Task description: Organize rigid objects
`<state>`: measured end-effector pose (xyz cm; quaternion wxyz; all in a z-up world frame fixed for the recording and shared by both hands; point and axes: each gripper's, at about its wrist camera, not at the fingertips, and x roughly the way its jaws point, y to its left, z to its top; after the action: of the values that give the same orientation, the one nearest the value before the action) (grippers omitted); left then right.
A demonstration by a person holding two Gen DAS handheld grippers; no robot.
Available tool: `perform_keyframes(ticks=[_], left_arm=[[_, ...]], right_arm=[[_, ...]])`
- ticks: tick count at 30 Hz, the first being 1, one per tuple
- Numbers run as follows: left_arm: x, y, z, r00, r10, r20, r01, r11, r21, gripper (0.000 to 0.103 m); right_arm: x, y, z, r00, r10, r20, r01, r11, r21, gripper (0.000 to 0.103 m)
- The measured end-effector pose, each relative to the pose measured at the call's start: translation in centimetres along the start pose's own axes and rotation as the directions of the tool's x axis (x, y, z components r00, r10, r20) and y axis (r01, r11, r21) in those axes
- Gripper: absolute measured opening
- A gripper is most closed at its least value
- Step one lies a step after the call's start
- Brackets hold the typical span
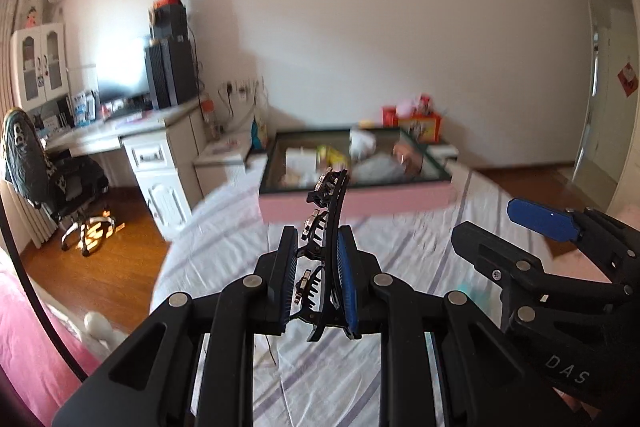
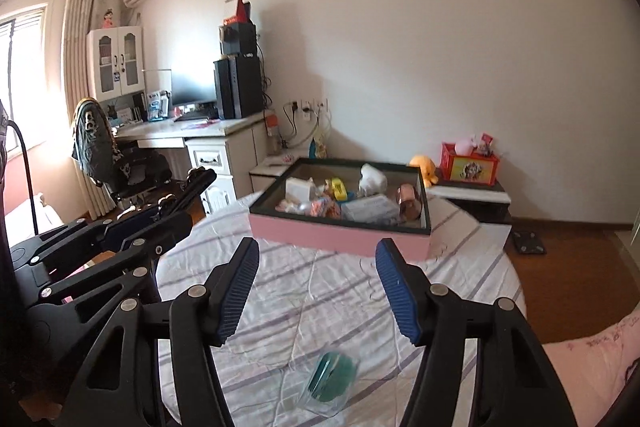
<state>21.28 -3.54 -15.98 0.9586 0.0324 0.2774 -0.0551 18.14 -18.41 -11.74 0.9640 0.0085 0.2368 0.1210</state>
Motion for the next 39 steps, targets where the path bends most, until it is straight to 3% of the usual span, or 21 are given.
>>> perform_keyframes(ticks=[2, 4, 6, 9, 12, 18, 20, 23, 29, 39], left_arm=[[2.6, 0.5, -1.9, 0.997, -0.024, -0.080, 0.021, 0.999, -0.043, 0.020], [3.7, 0.3, -2.5, 0.995, -0.018, -0.095, 0.016, 1.000, -0.013, 0.020], [4.4, 0.7, -2.4, 0.994, -0.014, -0.108, 0.009, 0.999, -0.044, 0.020], [5.2, 0.4, -2.4, 0.993, -0.015, -0.117, 0.011, 0.999, -0.038, 0.020], [5.9, 0.0, -2.3, 0.990, -0.032, -0.135, 0.027, 0.999, -0.037, 0.020], [6.8, -0.7, -2.2, 0.988, -0.036, -0.148, 0.034, 0.999, -0.013, 0.020], [7.2, -1.0, -2.2, 0.987, -0.036, -0.156, 0.036, 0.999, -0.007, 0.020], [7.6, -1.4, -2.1, 0.986, -0.044, -0.162, 0.044, 0.999, 0.000, 0.020], [7.5, -1.6, -0.9, 0.989, -0.048, -0.140, 0.049, 0.999, 0.003, 0.020], [2.2, -0.3, 3.4, 0.999, 0.015, 0.034, -0.015, 1.000, -0.007, 0.020]], right_arm=[[3.2, -1.6, -3.2, 0.994, 0.034, -0.107, -0.023, 0.994, 0.104, 0.064], [4.5, -2.2, -5.7, 0.989, 0.078, -0.123, -0.059, 0.987, 0.150, 0.065], [4.7, -2.1, -6.3, 0.991, 0.040, -0.124, -0.026, 0.993, 0.115, 0.084], [5.0, -2.9, -6.5, 0.992, -0.004, -0.124, 0.018, 0.994, 0.109, 0.084], [6.5, -4.5, -7.0, 0.983, -0.040, -0.177, 0.065, 0.988, 0.137, 0.084], [9.1, -5.6, -7.8, 0.970, 0.008, -0.244, 0.036, 0.984, 0.177, 0.081], [9.7, -5.9, -8.0, 0.963, 0.022, -0.267, 0.029, 0.982, 0.185, 0.070], [9.8, -5.9, -7.8, 0.961, 0.042, -0.273, 0.006, 0.985, 0.170, 0.070], [9.0, -6.1, -6.3, 0.973, 0.046, -0.226, -0.008, 0.986, 0.166, 0.070], [4.0, -4.3, 0.6, 0.999, 0.037, -0.024, -0.035, 0.997, 0.074, 0.070]])
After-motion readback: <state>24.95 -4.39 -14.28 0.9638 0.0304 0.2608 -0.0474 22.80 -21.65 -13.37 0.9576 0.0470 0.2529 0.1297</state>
